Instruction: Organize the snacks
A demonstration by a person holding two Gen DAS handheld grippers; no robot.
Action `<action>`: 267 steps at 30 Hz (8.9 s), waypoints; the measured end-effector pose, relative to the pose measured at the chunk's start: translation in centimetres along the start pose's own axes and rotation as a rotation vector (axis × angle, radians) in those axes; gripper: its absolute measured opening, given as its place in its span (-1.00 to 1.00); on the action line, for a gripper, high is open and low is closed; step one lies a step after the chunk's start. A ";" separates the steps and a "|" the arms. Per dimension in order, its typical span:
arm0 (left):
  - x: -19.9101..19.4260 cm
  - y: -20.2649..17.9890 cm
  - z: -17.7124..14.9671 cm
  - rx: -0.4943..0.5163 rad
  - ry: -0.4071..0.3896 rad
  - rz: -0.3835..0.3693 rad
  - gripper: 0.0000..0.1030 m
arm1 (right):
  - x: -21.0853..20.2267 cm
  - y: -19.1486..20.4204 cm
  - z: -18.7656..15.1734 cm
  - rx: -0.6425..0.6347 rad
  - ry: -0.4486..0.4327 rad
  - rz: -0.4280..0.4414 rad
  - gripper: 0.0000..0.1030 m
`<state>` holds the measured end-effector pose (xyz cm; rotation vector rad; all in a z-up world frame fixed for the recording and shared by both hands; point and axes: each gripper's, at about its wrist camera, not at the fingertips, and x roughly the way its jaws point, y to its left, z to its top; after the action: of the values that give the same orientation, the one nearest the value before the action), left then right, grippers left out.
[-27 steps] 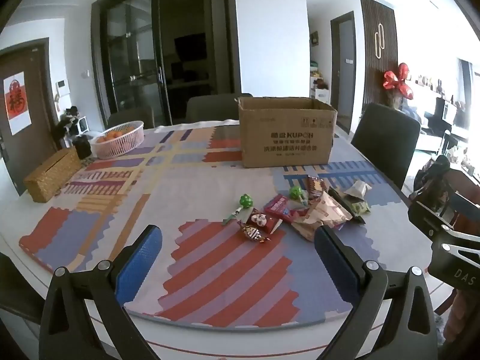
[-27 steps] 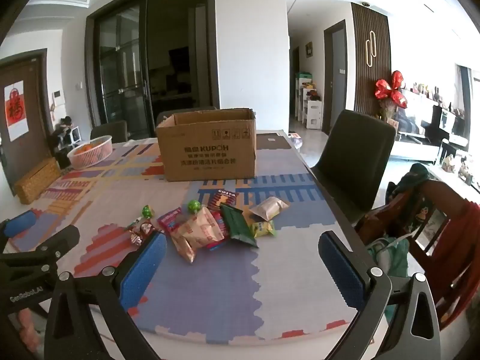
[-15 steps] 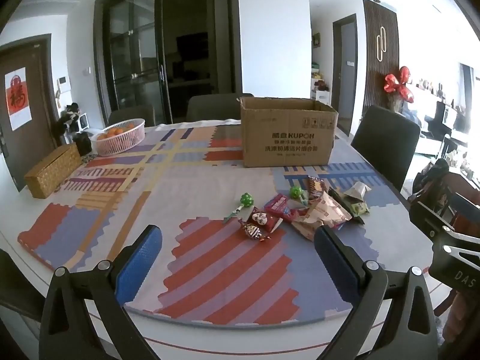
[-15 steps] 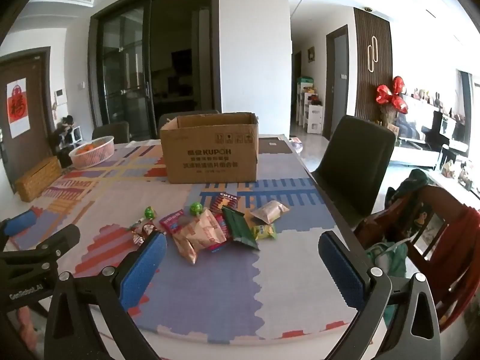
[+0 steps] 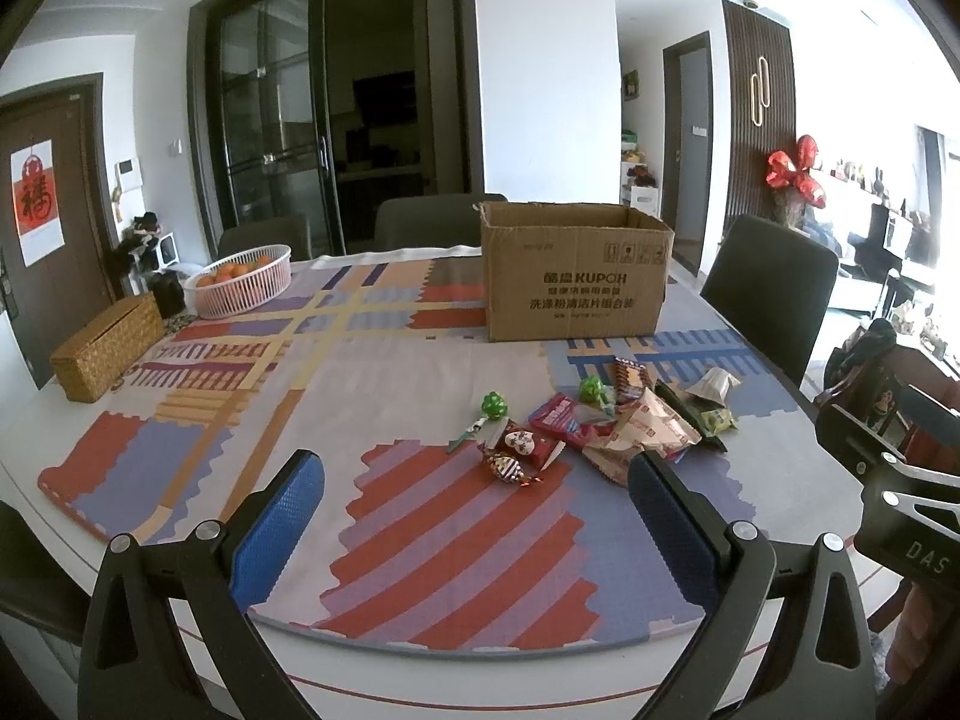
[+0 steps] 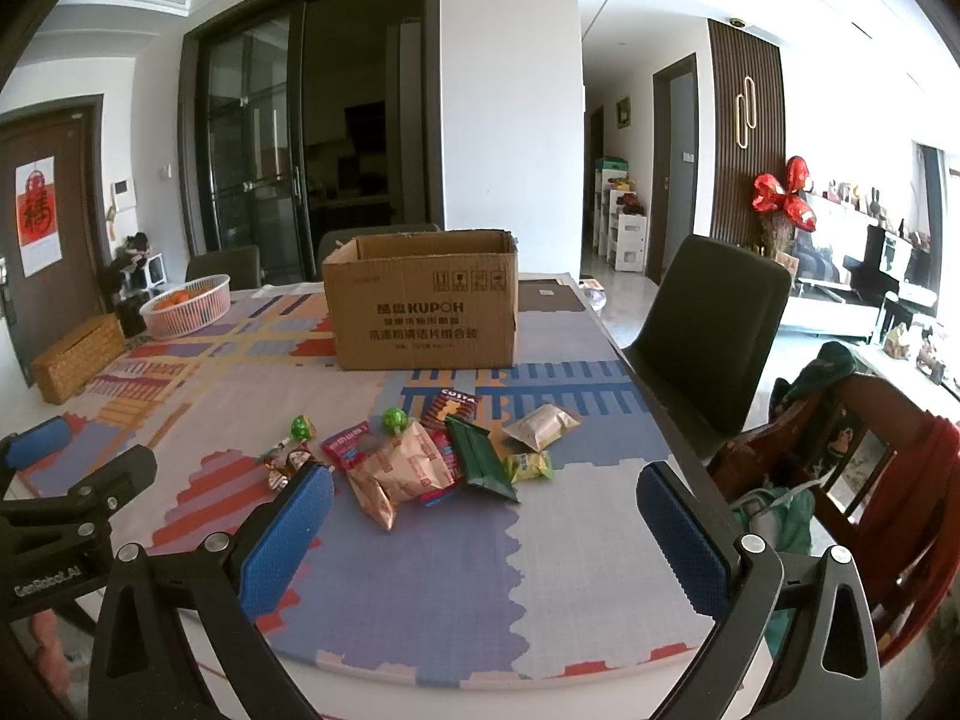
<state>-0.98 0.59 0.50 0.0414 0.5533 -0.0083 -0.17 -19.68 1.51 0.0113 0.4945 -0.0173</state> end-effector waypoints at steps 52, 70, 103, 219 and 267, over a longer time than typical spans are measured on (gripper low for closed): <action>-0.3 -0.1 0.2 -0.001 -0.004 -0.007 1.00 | -0.2 0.1 0.0 -0.001 -0.005 -0.001 0.99; 1.8 0.1 -0.4 0.014 0.012 -0.010 1.00 | 1.5 0.8 -0.4 -0.044 0.031 0.026 0.99; 15.6 0.2 -1.5 0.034 0.254 -0.129 0.09 | 14.8 6.2 -1.8 -0.259 0.200 0.159 0.59; 27.2 -3.8 23.6 0.164 0.138 -0.206 0.23 | 26.8 1.5 21.1 -0.192 0.078 0.101 0.18; 14.7 -0.7 4.1 0.083 0.260 -0.187 0.47 | 13.6 2.1 3.7 -0.117 0.223 0.118 0.33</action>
<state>13.73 -0.21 -3.75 0.0721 0.8152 -0.2100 13.57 -17.85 -1.69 -0.0725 0.7167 0.1298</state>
